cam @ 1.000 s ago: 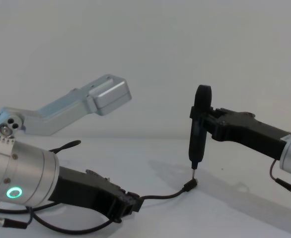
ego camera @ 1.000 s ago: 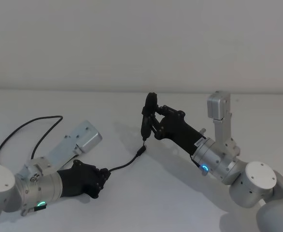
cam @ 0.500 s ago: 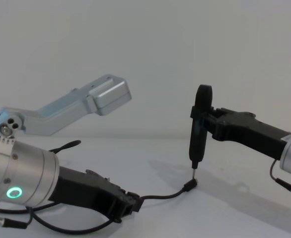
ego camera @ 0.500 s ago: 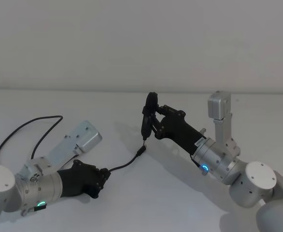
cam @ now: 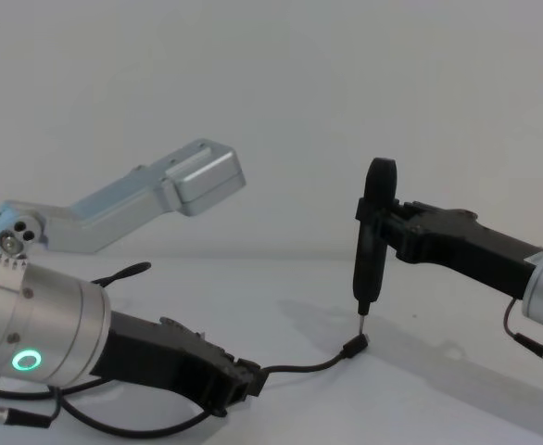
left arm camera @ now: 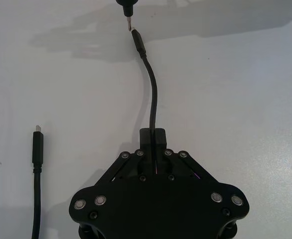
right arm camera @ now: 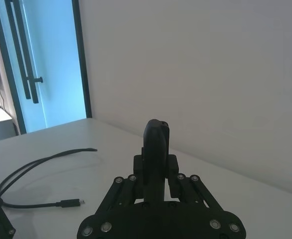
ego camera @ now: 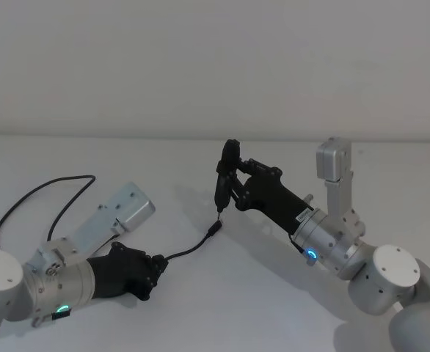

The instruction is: Pick up the data cable with the one hand.

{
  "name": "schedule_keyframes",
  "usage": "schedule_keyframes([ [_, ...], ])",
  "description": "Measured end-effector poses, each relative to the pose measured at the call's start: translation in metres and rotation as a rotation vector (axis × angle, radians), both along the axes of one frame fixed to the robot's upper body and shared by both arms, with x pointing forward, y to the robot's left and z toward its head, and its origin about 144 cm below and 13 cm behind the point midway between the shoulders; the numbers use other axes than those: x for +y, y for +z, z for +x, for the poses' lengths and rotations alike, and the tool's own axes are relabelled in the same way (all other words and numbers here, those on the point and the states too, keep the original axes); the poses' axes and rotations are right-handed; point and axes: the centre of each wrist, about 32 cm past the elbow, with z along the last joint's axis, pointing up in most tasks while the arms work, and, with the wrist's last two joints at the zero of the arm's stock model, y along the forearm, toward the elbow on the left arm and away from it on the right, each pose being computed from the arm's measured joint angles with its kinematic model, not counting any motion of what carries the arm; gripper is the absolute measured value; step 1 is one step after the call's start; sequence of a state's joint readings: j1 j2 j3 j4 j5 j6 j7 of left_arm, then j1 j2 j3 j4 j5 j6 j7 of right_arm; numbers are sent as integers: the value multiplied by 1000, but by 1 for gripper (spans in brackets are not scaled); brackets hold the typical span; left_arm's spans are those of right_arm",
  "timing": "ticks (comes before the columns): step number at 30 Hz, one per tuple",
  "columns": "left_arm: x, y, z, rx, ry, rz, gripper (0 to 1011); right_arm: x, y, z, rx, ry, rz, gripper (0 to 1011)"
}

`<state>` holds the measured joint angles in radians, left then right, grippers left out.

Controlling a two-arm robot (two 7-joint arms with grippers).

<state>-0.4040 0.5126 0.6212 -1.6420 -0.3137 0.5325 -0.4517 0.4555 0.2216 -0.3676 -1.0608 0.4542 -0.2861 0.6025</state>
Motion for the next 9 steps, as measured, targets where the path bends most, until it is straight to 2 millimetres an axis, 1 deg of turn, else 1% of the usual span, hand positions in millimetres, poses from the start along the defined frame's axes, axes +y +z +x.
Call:
schedule_keyframes([
  [9, 0, 0, 0, 0, 0, 0, 49, 0, 0, 0, 0, 0, 0, 275],
])
